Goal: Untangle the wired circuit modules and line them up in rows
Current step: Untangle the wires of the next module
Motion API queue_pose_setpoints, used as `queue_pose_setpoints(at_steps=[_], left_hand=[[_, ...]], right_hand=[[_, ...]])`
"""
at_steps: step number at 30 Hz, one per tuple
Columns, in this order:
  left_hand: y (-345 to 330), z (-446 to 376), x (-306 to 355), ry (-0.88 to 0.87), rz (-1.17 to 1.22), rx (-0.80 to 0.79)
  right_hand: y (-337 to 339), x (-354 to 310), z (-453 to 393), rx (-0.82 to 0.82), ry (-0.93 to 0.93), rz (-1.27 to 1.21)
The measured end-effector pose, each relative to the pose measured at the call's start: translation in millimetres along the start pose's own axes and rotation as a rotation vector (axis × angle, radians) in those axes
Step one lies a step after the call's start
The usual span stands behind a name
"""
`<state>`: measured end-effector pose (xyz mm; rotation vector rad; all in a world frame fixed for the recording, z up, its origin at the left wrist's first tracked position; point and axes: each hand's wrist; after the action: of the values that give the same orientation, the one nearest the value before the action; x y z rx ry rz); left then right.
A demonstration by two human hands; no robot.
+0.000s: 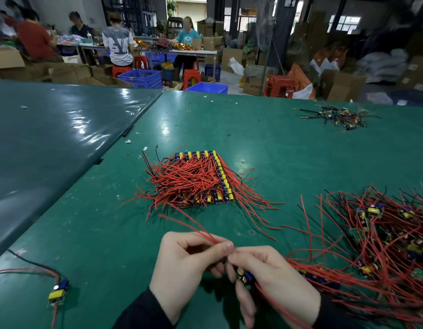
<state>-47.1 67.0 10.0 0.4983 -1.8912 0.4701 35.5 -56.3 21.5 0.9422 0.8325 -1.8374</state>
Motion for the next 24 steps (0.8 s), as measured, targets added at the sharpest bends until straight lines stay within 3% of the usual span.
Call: queue_pose_setpoints(at_steps=[4, 8, 10, 12, 15, 17, 21, 24], left_hand=[[7.4, -6.0, 8.1, 0.328, 0.436, -0.069], [6.8, -4.3, 9.0, 0.468, 0.543, -0.096], [4.2, -3.9, 8.3, 0.423, 0.45, -0.079], [3.6, -3.9, 4.4, 0.273, 0.274, -0.033], [2.2, 1.4, -4.9, 0.027, -0.044, 0.018], [0.5, 3.3, -6.0, -0.029, -0.179, 0.006], [11.8, -8.8, 4.1, 0.335, 0.246, -0.006], [25.4, -15.0, 9.3, 0.467, 0.598, 0.06]], right_hand=[[-1.4, -9.9, 8.7, -0.191, -0.08, -0.222], [-1.1, -13.4, 12.5, -0.336, -0.181, -0.309], [0.6, -10.4, 8.1, -0.248, -0.145, -0.173], [-0.7, -7.0, 1.4, -0.152, -0.092, -0.035], [-2.3, 0.2, -4.2, -0.053, -0.083, 0.003], [-2.9, 2.0, -4.3, -0.023, -0.079, 0.027], [-1.9, -6.1, 4.4, -0.155, -0.133, -0.086], [-1.7, -12.9, 15.3, -0.35, -0.2, -0.261]])
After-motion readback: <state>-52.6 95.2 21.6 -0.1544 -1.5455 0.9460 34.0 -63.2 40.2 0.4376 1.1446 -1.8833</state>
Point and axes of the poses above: each hand's wrist, its own z-axis away from the middle knuckle, its own y-axis out of the back of the hand, x = y × z, and after that the axes turned 15 degrees about -y, right-handed
